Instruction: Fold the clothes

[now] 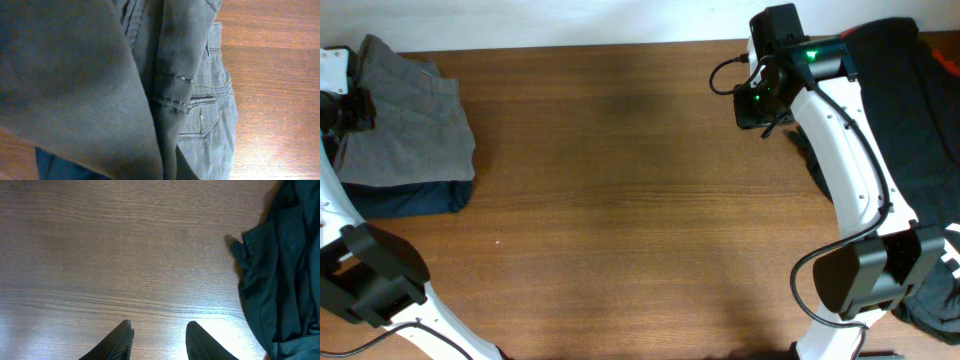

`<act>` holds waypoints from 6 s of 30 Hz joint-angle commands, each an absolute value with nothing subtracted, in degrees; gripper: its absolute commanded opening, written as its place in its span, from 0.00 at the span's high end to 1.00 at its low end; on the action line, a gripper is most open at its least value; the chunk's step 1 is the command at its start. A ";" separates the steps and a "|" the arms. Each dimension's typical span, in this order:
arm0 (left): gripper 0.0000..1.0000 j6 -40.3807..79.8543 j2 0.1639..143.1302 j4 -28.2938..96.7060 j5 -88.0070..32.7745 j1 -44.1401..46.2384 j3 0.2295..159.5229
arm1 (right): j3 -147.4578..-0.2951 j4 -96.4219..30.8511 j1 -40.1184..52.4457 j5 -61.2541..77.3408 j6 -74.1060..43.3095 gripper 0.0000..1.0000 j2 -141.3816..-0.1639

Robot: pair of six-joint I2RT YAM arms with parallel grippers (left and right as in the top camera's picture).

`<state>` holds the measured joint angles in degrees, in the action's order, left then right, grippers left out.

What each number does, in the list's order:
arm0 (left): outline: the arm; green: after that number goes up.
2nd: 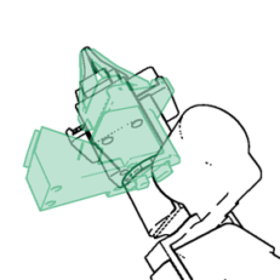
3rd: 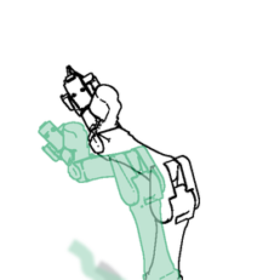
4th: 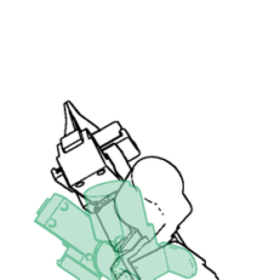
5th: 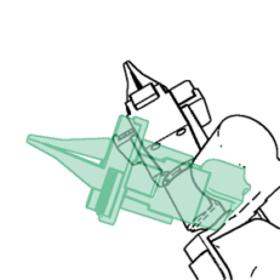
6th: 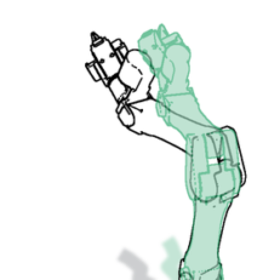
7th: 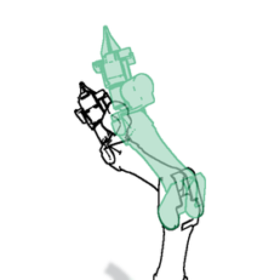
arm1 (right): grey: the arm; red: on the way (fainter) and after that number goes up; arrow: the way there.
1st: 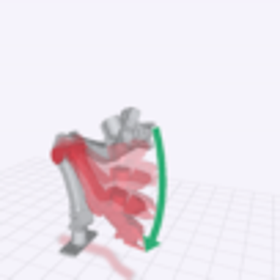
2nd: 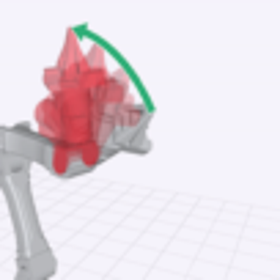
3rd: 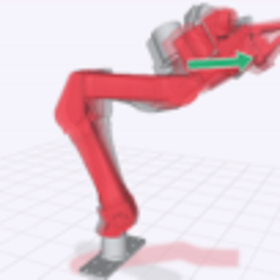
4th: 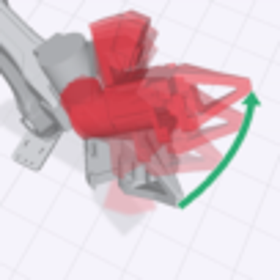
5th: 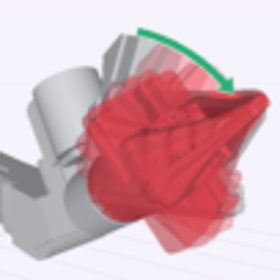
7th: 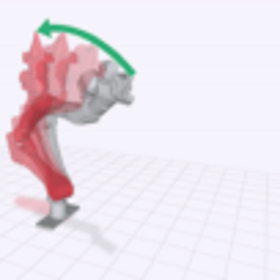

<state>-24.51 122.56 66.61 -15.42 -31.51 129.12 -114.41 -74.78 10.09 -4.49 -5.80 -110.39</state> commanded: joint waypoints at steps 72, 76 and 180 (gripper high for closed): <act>0.01 -9.52 86.13 80.60 -3.66 7.29 107.11 | -63.79 -55.16 3.77 -0.69 -6.50 0.01 -45.87; 0.01 -10.63 68.45 67.09 -1.56 7.49 86.63 | -57.34 -53.10 3.73 -2.74 -6.48 0.01 -36.12; 0.01 -10.74 38.26 72.75 1.32 7.46 58.57 | -0.32 -4.49 -1.58 1.04 1.28 0.01 -0.32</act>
<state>-10.24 38.57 72.93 0.91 7.33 58.70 -0.62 -4.21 -1.10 1.37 1.30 -0.84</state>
